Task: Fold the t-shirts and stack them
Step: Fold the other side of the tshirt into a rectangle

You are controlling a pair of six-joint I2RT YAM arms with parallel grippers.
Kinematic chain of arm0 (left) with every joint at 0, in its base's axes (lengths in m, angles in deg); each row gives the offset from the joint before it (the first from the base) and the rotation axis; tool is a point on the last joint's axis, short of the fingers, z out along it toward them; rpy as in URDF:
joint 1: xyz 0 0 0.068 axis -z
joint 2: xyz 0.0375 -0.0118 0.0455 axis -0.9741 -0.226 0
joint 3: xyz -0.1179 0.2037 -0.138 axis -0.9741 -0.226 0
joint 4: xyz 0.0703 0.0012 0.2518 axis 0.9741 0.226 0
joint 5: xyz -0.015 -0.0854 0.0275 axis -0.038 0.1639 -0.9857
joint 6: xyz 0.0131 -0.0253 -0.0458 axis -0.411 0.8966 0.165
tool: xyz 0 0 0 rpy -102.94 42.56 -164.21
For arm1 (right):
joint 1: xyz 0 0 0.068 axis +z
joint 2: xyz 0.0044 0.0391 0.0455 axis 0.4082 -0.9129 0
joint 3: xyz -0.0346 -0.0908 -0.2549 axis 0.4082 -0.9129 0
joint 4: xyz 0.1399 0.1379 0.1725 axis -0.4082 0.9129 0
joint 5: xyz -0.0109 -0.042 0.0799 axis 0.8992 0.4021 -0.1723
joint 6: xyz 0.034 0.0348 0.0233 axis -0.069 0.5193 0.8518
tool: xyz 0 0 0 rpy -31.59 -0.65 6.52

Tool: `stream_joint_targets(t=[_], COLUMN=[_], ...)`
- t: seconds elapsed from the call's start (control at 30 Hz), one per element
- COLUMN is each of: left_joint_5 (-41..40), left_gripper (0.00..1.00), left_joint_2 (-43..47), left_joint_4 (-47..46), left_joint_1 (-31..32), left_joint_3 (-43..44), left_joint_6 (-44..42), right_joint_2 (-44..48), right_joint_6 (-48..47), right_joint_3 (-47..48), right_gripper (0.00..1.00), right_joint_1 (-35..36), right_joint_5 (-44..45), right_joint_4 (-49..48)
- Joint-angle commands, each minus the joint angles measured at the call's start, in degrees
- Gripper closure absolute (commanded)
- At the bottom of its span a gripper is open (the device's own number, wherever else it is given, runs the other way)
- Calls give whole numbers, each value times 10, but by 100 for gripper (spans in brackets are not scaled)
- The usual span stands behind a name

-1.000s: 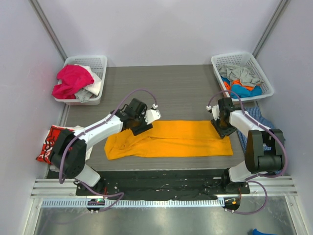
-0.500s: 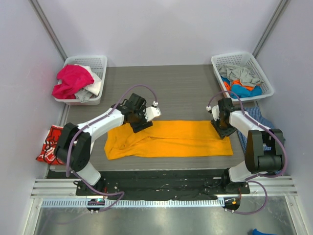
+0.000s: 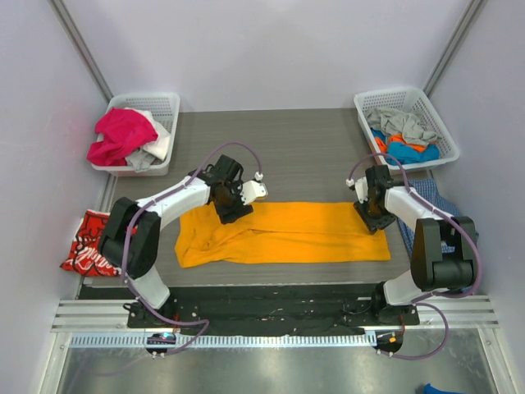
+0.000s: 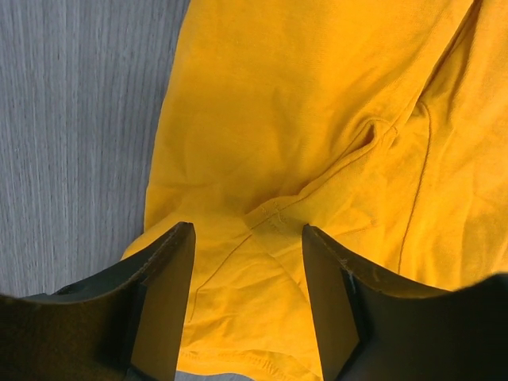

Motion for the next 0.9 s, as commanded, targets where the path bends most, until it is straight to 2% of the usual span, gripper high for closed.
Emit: stream_joint_targets(t=[0.0, 0.17, 0.27, 0.4, 0.57, 0.63, 0.87], left_joint_5=[22, 32, 35, 38, 46, 46, 56], left_gripper=[43, 66, 71, 73, 63, 63, 83], left_joint_2=[-8, -11, -9, -2, 1, -1, -14], left_joint_4=[10, 16, 19, 20, 26, 26, 26], left_joint_1=[-7, -8, -8, -8, -8, -8, -8], left_joint_3=[25, 24, 17, 6, 6, 7, 7], left_joint_6=[-11, -11, -8, -5, -2, -2, 2], right_joint_2=[28, 30, 29, 30, 30, 31, 34], right_joint_6=[-5, -5, -5, -4, -3, -3, -5], right_joint_3=[-3, -7, -7, -7, -8, -9, -15], right_gripper=[59, 59, 59, 58, 59, 59, 59], right_joint_1=[4, 3, 3, 3, 3, 2, 3], right_joint_5=[8, 10, 10, 8, 7, 8, 13], right_joint_4=[-5, -7, -8, -8, -9, -9, -12])
